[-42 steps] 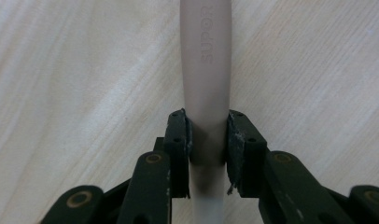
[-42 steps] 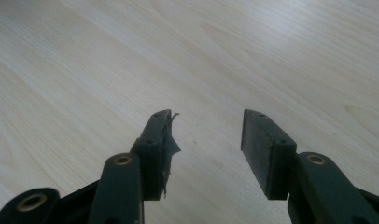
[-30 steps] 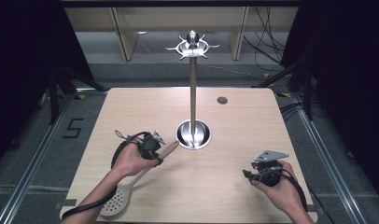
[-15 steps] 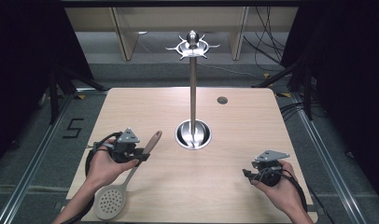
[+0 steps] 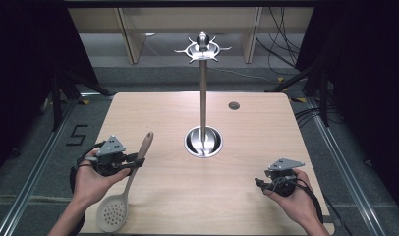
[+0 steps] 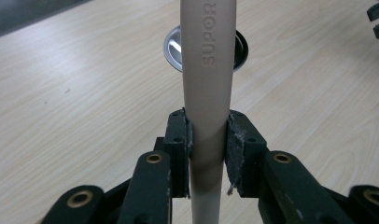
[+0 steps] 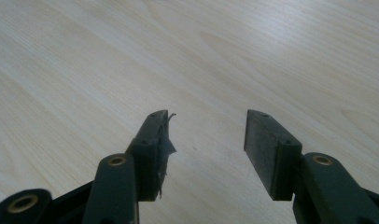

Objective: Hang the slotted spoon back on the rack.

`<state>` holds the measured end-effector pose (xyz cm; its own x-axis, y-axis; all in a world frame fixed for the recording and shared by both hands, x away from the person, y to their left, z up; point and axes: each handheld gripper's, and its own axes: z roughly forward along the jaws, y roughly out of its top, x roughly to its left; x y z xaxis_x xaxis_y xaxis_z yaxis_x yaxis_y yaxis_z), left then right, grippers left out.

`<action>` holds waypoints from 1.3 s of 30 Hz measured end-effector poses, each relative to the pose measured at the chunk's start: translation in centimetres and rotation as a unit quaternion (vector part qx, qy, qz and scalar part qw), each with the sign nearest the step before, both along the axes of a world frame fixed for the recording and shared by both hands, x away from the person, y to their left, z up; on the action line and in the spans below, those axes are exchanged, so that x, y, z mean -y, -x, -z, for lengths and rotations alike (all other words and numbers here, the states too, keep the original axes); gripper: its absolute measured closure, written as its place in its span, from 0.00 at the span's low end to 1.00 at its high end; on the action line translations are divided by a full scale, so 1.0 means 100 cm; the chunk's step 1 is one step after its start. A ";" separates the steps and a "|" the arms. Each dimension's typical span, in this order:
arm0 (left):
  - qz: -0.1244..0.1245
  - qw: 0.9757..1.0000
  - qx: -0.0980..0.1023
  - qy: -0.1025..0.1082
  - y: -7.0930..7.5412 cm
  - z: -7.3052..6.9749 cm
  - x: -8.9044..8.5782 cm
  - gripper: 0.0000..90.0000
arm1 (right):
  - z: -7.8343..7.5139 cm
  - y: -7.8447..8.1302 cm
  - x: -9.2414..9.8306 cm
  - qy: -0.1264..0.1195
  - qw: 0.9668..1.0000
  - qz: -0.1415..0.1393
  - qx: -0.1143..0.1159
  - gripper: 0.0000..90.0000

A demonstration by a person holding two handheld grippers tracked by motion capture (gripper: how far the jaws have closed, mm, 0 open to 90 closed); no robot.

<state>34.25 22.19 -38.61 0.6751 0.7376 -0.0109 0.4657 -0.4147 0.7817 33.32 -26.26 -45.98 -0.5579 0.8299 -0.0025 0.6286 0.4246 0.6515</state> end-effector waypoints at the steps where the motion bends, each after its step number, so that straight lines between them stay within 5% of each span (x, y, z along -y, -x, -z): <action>1: -0.005 1.000 0.010 0.011 0.003 -0.001 -0.003 0.79 | 0.000 0.000 0.000 0.000 1.000 0.000 0.000 0.56; 3: -0.009 1.000 0.014 0.014 0.005 -0.003 -0.005 0.79 | 0.000 0.000 0.000 0.000 1.000 0.000 0.000 0.56; 4: -0.021 0.999 0.024 0.032 0.008 -0.004 -0.006 0.79 | 0.000 0.000 0.000 0.000 1.000 0.000 0.000 0.56; 7: -0.020 0.999 0.032 0.030 0.010 -0.007 -0.011 0.79 | 0.000 0.000 0.000 0.000 1.000 0.000 0.000 0.56; 16: -0.046 0.993 0.080 0.067 0.015 -0.017 -0.017 0.79 | 0.000 0.000 0.000 -0.001 1.000 0.001 0.002 0.55; 39: -0.036 0.984 0.140 0.106 0.007 -0.037 0.003 0.79 | 0.001 -0.001 0.001 0.002 1.000 -0.002 0.012 0.55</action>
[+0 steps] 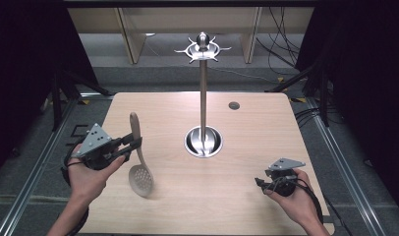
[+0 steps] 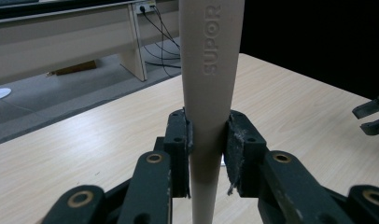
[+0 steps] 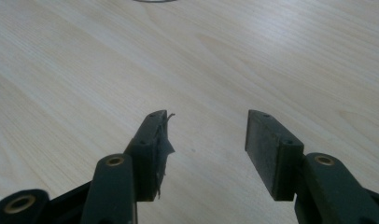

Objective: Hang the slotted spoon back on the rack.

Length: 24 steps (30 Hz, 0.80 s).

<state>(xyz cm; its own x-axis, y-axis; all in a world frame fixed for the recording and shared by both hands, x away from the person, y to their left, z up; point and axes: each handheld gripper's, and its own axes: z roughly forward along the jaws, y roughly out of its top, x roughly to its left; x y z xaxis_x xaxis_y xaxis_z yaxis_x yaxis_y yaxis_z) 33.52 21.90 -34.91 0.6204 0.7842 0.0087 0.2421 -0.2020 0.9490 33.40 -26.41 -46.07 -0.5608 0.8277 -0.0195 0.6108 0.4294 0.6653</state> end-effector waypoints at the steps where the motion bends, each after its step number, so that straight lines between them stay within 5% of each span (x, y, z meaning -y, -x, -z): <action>1: 0.001 1.000 0.002 0.001 -0.001 -0.001 0.001 0.79 | 0.000 0.000 0.000 0.000 1.000 -0.001 0.000 0.55; 14: 0.019 0.999 0.031 0.007 -0.011 -0.018 0.022 0.79 | -0.002 0.000 0.001 -0.005 1.000 0.006 0.005 0.55; 24: 0.020 0.999 0.032 0.008 -0.019 -0.029 0.038 0.79 | -0.002 0.001 0.000 -0.014 1.000 0.014 0.000 0.54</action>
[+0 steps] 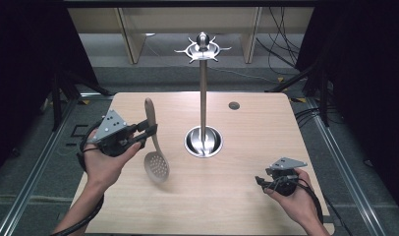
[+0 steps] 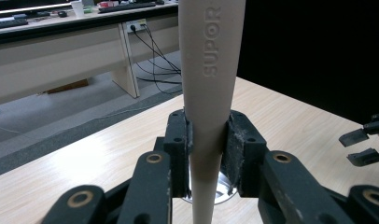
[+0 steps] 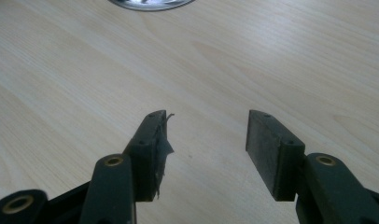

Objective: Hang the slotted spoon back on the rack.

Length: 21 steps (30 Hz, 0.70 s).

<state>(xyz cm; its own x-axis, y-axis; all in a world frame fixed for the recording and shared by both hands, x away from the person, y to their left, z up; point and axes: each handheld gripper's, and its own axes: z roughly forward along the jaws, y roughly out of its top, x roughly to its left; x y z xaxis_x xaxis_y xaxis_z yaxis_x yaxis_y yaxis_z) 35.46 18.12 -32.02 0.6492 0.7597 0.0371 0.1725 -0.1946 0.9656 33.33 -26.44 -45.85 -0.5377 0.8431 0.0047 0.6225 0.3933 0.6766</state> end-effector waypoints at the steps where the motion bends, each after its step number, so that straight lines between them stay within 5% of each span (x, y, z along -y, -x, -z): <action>1: -0.001 1.000 0.000 0.000 -0.001 -0.001 0.001 0.79 | 0.000 -0.001 0.001 0.003 1.000 -0.004 0.004 0.54; 21: -0.013 0.999 0.020 0.032 -0.009 -0.008 0.020 0.79 | 0.001 0.001 -0.001 0.000 1.000 0.000 -0.008 0.54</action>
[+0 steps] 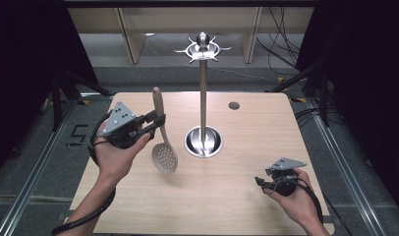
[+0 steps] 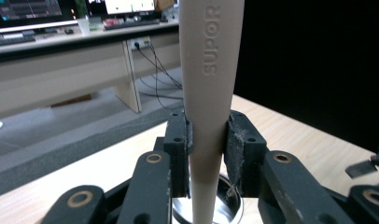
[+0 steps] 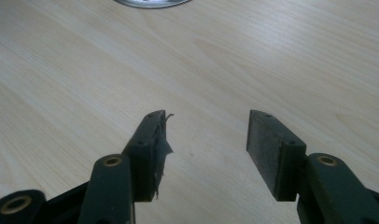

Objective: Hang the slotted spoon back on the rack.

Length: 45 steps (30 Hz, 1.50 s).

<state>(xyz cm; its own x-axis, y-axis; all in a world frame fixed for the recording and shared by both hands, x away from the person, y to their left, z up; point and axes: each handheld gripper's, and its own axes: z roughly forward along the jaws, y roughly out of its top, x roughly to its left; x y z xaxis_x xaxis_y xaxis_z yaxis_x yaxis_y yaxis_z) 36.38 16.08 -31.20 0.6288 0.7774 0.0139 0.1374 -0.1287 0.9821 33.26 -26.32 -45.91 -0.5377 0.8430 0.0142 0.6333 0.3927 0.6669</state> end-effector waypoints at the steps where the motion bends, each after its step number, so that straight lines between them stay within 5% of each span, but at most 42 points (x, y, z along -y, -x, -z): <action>1: 0.000 1.000 0.002 0.003 0.000 0.000 0.000 0.79 | 0.000 0.000 0.000 0.001 1.000 -0.001 0.001 0.54; 12: 0.005 0.999 0.035 0.017 -0.004 -0.003 0.006 0.79 | 0.000 0.000 0.000 0.000 1.000 0.000 0.000 0.53; 31: 0.007 0.999 0.037 0.037 -0.015 -0.003 0.025 0.79 | 0.000 0.000 0.000 0.000 1.000 0.000 0.001 0.53; 35: 0.010 0.998 0.049 0.033 -0.020 -0.005 0.028 0.79 | 0.000 0.000 0.000 0.000 1.000 -0.001 0.000 0.53; 42: 0.007 0.999 0.032 0.033 -0.025 -0.006 0.035 0.79 | 0.000 0.000 0.000 0.000 1.000 -0.001 0.000 0.53; 45: 0.010 0.999 0.041 0.027 -0.028 -0.009 0.037 0.79 | 0.000 0.000 0.000 0.000 1.000 -0.001 0.000 0.53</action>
<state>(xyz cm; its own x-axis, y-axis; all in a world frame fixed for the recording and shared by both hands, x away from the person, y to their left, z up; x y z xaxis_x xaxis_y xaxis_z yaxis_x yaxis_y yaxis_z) 39.22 12.42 -30.34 0.6423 0.7661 0.0241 0.0548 -0.0772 0.9955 33.26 -26.35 -45.92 -0.5399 0.8416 0.0140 0.6318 0.3942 0.6674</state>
